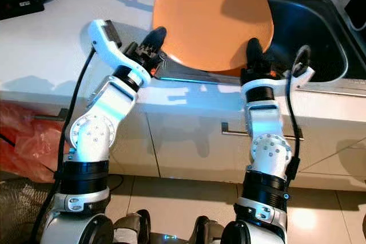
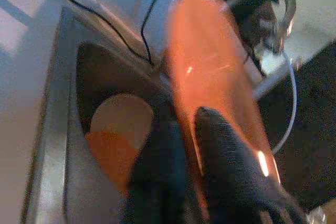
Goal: Kitchen organization
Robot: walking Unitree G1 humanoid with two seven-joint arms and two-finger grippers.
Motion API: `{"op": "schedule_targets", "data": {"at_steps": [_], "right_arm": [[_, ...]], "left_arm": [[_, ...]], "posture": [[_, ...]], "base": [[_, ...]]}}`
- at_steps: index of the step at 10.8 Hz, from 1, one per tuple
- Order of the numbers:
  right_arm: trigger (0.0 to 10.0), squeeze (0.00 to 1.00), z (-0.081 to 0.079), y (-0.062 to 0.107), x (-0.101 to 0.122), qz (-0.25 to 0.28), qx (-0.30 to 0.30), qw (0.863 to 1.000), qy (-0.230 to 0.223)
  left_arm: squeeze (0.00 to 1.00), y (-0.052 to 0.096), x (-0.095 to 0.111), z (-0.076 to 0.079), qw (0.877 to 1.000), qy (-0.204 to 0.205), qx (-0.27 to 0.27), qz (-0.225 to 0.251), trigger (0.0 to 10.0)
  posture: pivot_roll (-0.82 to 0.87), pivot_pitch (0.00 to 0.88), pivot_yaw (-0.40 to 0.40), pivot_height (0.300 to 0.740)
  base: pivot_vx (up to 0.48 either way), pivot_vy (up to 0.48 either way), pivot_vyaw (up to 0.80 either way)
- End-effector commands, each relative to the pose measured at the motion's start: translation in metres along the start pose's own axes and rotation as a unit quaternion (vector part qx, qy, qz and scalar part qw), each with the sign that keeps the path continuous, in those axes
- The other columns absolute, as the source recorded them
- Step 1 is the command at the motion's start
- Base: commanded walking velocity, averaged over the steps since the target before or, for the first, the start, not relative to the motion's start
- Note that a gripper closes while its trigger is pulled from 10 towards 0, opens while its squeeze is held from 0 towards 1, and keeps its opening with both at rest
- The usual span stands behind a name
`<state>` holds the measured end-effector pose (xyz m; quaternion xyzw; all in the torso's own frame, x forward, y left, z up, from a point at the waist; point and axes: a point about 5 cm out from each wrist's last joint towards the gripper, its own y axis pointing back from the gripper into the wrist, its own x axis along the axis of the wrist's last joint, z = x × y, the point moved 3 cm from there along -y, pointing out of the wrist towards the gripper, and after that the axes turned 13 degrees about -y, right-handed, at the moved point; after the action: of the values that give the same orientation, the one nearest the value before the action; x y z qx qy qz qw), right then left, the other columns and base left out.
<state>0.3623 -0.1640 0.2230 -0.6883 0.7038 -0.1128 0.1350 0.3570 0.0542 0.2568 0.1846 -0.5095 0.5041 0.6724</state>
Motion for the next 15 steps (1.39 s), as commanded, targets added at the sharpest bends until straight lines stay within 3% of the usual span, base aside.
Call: {"op": "schedule_targets", "data": {"at_steps": [1,6,7,8,9,10,11,13,14,15], "right_arm": [[10.0,0.0,-0.012,-0.002,0.001,0.01,0.019,1.0,-0.01],[10.0,0.0,-0.016,-0.005,0.009,0.034,0.018,0.998,-0.051],[8.1,0.0,-0.017,-0.006,0.013,0.044,0.015,0.998,-0.049],[4.5,0.0,-0.014,-0.007,0.017,0.056,0.004,0.997,-0.044],[3.2,0.0,-0.018,-0.011,0.026,0.074,0.009,0.996,-0.049],[8.5,0.0,-0.021,-0.014,0.031,0.081,0.014,0.996,-0.034],[10.0,0.0,-0.024,-0.017,0.036,0.091,0.014,0.995,-0.028],[10.0,0.0,-0.023,-0.021,0.044,0.109,0.002,0.994,0.025],[10.0,0.0,-0.026,-0.024,0.046,0.111,0.002,0.991,0.082],[10.0,0.0,-0.031,-0.026,0.048,0.112,0.009,0.987,0.114]], "left_arm": [[1.0,-0.001,-0.012,0.009,1.0,-0.001,-0.018,-0.02,10.0],[1.0,0.002,-0.015,0.006,0.999,-0.011,-0.015,-0.027,10.0],[0.0,0.003,-0.018,0.006,0.999,-0.017,-0.013,-0.032,10.0],[0.0,0.003,-0.018,0.006,0.999,-0.017,-0.014,-0.032,10.0],[0.0,0.004,-0.019,0.006,0.999,-0.019,-0.015,-0.033,10.0],[0.0,0.004,-0.018,0.007,0.999,-0.021,-0.017,-0.032,10.0],[0.0,0.004,-0.018,0.007,0.999,-0.022,-0.019,-0.031,10.0],[0.0,0.005,-0.018,0.005,0.999,-0.04,-0.012,-0.033,10.0],[0.0,0.006,-0.017,0.0,0.996,-0.082,0.001,-0.034,10.0],[0.0,0.006,-0.013,-0.008,0.985,-0.168,0.022,-0.038,10.0]], "posture": [[0.1,0.179,-0.029,0.74],[0.1,0.177,-0.029,0.74],[0.1,0.175,-0.03,0.74],[0.1,0.175,-0.03,0.74],[0.1,0.172,-0.033,0.74],[0.1,0.171,-0.033,0.74],[0.1,0.171,-0.033,0.74],[0.1,0.172,-0.035,0.74],[0.1,0.176,-0.036,0.74],[0.1,0.178,-0.038,0.74]], "base": [[0.0,0.0,0.0],[0.0,0.0,0.0],[0.0,0.0,0.0],[0.0,0.0,0.0],[0.0,0.0,0.0],[0.0,0.0,0.0],[0.0,0.0,0.0],[0.0,0.0,0.0],[0.0,0.0,0.0],[0.0,0.0,0.0]]}}
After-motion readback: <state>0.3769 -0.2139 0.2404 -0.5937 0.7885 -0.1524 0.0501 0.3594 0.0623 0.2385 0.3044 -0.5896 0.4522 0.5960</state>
